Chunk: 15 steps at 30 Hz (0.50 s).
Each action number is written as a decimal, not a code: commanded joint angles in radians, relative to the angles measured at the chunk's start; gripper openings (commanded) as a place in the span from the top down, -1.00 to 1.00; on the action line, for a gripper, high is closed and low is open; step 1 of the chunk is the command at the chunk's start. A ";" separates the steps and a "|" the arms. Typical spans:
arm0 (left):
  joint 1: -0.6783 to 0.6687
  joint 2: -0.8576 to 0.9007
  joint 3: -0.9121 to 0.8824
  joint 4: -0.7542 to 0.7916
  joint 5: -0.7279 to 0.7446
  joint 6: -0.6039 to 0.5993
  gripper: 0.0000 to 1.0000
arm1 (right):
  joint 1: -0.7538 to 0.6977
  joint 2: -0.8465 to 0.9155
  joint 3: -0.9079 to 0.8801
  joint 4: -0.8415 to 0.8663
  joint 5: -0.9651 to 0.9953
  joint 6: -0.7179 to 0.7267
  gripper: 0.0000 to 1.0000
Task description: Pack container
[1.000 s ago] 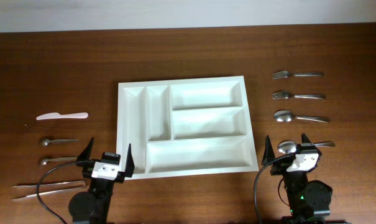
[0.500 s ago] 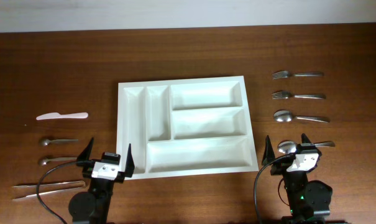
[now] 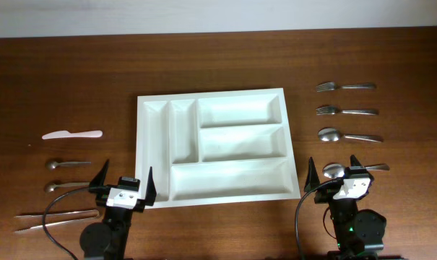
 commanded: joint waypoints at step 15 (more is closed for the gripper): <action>0.005 -0.008 -0.008 0.001 -0.011 -0.003 -0.99 | 0.010 -0.009 -0.005 0.019 0.016 0.058 -0.98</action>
